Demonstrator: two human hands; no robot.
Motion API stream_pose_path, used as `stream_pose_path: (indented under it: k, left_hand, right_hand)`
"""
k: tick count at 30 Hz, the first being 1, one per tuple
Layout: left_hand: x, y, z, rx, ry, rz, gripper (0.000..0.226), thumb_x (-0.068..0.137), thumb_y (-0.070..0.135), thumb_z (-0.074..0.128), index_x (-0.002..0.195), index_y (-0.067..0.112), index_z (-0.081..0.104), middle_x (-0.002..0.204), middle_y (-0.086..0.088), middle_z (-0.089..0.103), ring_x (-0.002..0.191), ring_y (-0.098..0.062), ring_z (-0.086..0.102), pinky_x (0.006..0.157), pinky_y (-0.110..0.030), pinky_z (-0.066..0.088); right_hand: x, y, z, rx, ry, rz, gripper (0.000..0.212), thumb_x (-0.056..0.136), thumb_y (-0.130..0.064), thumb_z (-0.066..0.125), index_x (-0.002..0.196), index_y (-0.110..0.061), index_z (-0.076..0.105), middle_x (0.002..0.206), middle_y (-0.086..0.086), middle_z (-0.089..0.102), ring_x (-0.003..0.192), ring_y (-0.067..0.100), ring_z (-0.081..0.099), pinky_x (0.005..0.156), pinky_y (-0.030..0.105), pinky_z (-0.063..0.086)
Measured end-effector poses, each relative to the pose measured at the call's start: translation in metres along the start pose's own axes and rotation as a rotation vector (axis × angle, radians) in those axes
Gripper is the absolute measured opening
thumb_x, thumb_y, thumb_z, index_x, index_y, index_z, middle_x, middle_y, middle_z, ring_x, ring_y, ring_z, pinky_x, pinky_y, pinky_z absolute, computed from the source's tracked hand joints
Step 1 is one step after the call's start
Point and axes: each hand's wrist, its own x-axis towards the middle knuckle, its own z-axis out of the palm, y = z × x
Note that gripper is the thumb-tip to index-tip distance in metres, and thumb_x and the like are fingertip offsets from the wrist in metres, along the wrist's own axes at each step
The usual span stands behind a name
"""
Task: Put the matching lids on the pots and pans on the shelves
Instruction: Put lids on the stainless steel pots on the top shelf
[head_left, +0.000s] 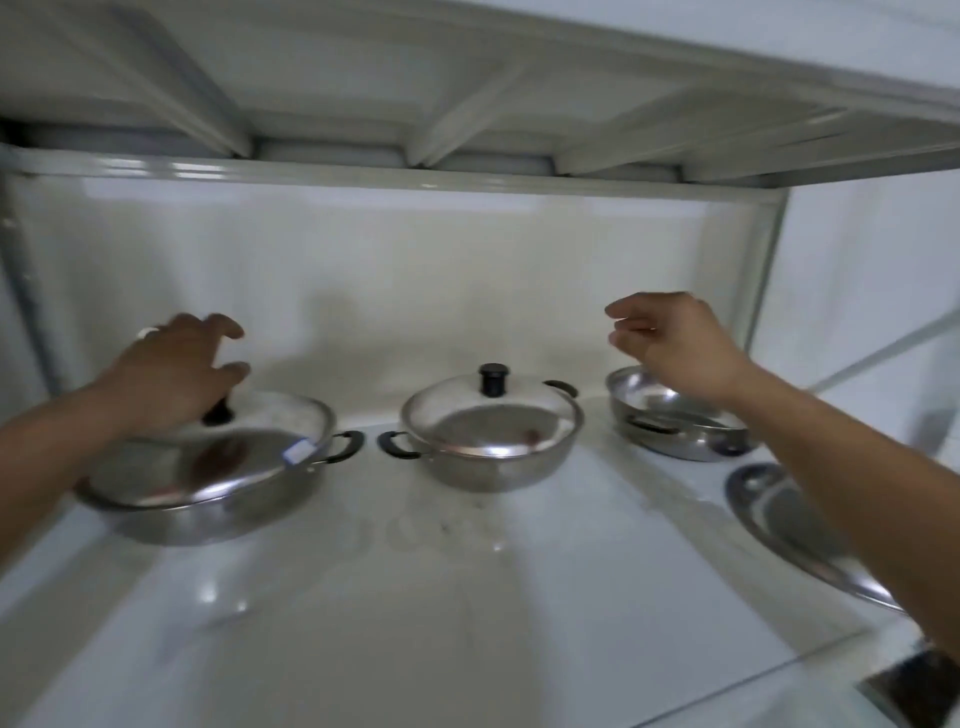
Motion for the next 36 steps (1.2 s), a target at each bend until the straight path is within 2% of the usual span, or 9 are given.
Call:
stream_pose_path:
  k: [5, 7, 8, 9, 11, 15, 21, 27, 36]
  left_hand:
    - [-0.055, 0.138, -0.013, -0.489, 0.009, 0.186, 0.008, 0.09, 0.026, 0.065, 0.095, 0.023, 0.07, 0.091, 0.0, 0.072, 0.079, -0.022, 0.067, 0.075, -0.029, 0.049]
    - [-0.077, 0.207, 0.005, -0.758, -0.16, 0.223, 0.013, 0.09, 0.01, 0.064, 0.08, 0.013, 0.072, 0.073, -0.01, 0.072, 0.063, -0.022, 0.064, 0.06, -0.023, 0.05]
    - [-0.083, 0.24, 0.022, -0.839, -0.249, 0.211, 0.017, 0.089, 0.005, 0.063, 0.076, 0.008, 0.072, 0.068, -0.018, 0.07, 0.059, -0.022, 0.061, 0.057, -0.023, 0.049]
    - [-0.087, 0.273, 0.04, -0.884, -0.334, 0.182, 0.018, 0.089, 0.005, 0.062, 0.073, 0.004, 0.071, 0.066, -0.023, 0.068, 0.057, -0.021, 0.061, 0.056, -0.026, 0.049]
    - [-0.089, 0.336, 0.081, -0.933, -0.478, 0.063, 0.018, 0.09, 0.012, 0.06, 0.076, 0.005, 0.07, 0.065, -0.017, 0.069, 0.057, -0.02, 0.063, 0.056, -0.03, 0.051]
    - [-0.072, 0.418, 0.147, -1.065, -0.562, -0.321, 0.026, 0.096, 0.028, 0.053, 0.1, 0.003, 0.061, 0.08, -0.013, 0.069, 0.055, -0.021, 0.06, 0.046, -0.025, 0.047]
    - [-0.056, 0.453, 0.184, -1.238, -0.504, -0.599, 0.028, 0.098, 0.028, 0.046, 0.099, 0.005, 0.061, 0.067, -0.009, 0.064, 0.047, -0.018, 0.052, 0.042, -0.022, 0.037]
    - [-0.053, 0.461, 0.191, -1.3, -0.453, -0.638, 0.02, 0.099, 0.022, 0.046, 0.093, 0.007, 0.058, 0.059, -0.005, 0.058, 0.043, -0.015, 0.047, 0.038, -0.019, 0.033]
    - [-0.054, 0.463, 0.193, -1.342, -0.435, -0.652, 0.022, 0.099, 0.023, 0.045, 0.089, 0.008, 0.058, 0.058, -0.004, 0.058, 0.039, -0.013, 0.047, 0.035, -0.016, 0.034]
  right_hand:
    - [-0.062, 0.078, -0.112, -0.093, 0.02, 0.087, 0.011, 0.086, -0.014, 0.074, 0.096, -0.017, 0.078, 0.097, -0.002, 0.078, 0.085, 0.0, 0.071, 0.082, 0.01, 0.05]
    - [-0.079, 0.121, -0.133, -0.261, -0.115, 0.133, 0.003, 0.084, -0.03, 0.075, 0.086, -0.029, 0.074, 0.094, -0.004, 0.078, 0.075, -0.01, 0.067, 0.071, 0.002, 0.046]
    - [-0.084, 0.144, -0.138, -0.359, -0.192, 0.149, 0.015, 0.08, -0.047, 0.073, 0.088, -0.034, 0.072, 0.097, -0.006, 0.078, 0.075, -0.009, 0.066, 0.07, 0.004, 0.045]
    - [-0.09, 0.167, -0.14, -0.444, -0.278, 0.161, 0.031, 0.076, -0.06, 0.069, 0.096, -0.036, 0.072, 0.103, -0.007, 0.077, 0.079, -0.005, 0.067, 0.073, 0.007, 0.045]
    - [-0.099, 0.203, -0.138, -0.523, -0.438, 0.178, 0.047, 0.08, -0.057, 0.068, 0.117, -0.029, 0.071, 0.117, -0.007, 0.072, 0.091, 0.004, 0.066, 0.086, 0.021, 0.048]
    - [-0.106, 0.235, -0.136, -0.439, -0.469, 0.07, 0.035, 0.086, -0.048, 0.067, 0.115, -0.029, 0.072, 0.108, -0.01, 0.071, 0.094, 0.006, 0.062, 0.088, 0.025, 0.047]
    - [-0.095, 0.24, -0.163, -0.374, -0.503, -0.004, 0.038, 0.072, -0.055, 0.07, 0.094, -0.026, 0.076, 0.085, -0.008, 0.072, 0.082, 0.008, 0.065, 0.079, 0.03, 0.051]
    - [-0.026, 0.207, -0.228, -0.055, -0.322, 0.025, 0.014, 0.066, -0.027, 0.087, 0.078, -0.025, 0.082, 0.074, -0.007, 0.079, 0.071, 0.01, 0.072, 0.072, 0.029, 0.055]
    - [0.102, 0.233, -0.101, -0.254, -0.272, 0.099, 0.029, 0.062, -0.042, 0.082, 0.075, -0.016, 0.08, 0.077, 0.005, 0.076, 0.086, 0.025, 0.069, 0.078, 0.037, 0.058]
